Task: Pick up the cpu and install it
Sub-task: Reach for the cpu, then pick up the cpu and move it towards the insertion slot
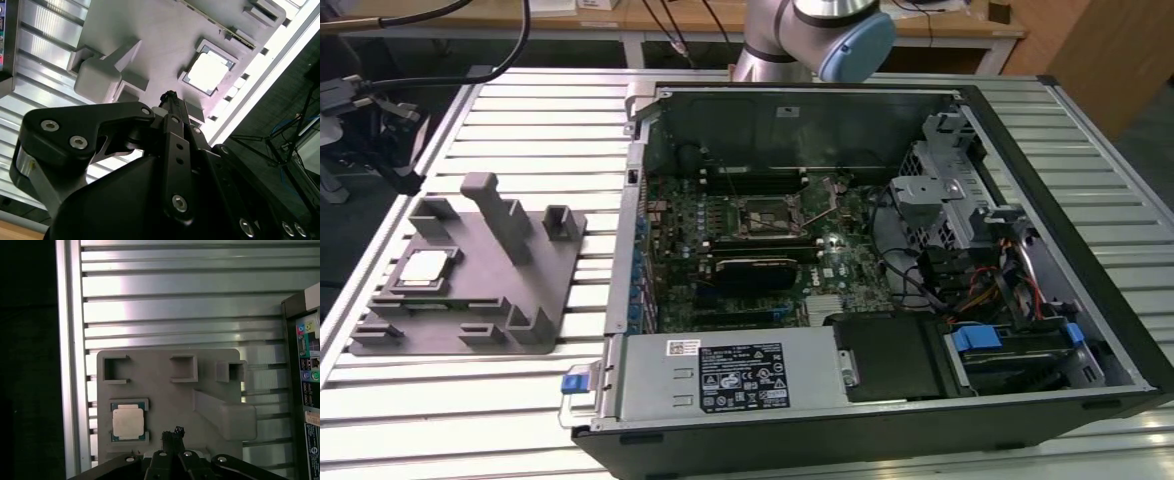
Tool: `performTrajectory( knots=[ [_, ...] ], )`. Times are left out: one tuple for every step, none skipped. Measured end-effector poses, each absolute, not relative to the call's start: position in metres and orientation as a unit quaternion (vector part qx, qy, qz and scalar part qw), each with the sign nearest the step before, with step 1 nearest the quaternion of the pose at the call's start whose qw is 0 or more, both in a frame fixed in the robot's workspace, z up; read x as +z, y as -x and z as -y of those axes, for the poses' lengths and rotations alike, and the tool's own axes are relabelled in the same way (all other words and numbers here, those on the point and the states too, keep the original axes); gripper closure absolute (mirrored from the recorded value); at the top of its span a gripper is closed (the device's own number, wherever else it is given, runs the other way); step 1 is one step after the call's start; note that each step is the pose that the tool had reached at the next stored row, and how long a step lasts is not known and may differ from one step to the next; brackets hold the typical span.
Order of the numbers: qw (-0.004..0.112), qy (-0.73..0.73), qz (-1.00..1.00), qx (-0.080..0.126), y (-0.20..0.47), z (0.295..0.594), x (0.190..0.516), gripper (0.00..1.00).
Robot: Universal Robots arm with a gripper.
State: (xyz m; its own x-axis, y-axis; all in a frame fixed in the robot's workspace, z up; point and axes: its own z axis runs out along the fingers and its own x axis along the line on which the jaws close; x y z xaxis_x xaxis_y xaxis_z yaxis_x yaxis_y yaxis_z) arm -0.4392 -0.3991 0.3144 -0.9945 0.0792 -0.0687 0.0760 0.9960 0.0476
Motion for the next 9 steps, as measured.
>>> performTrajectory(
  knots=[
    [0.035,-0.039,-0.998,0.023,0.4395,0.3990,0.3142,0.89],
    [0.035,-0.039,-0.998,0.023,0.4398,0.3990,0.3141,0.89],
    [0.035,-0.039,-0.998,0.023,0.4398,0.3990,0.3141,0.89],
    [0.035,-0.039,-0.998,0.023,0.4398,0.3990,0.3141,0.89],
    [0.035,-0.039,-0.998,0.023,0.4398,0.3990,0.3141,0.89],
    [0.035,-0.039,-0.998,0.023,0.4398,0.3990,0.3141,0.89],
    [0.035,-0.039,-0.998,0.023,0.4398,0.3990,0.3140,0.89],
    [0.035,-0.039,-0.998,0.023,0.4399,0.3990,0.3139,0.89],
    [0.035,-0.039,-0.998,0.023,0.4399,0.3991,0.3136,0.89]
  ],
)
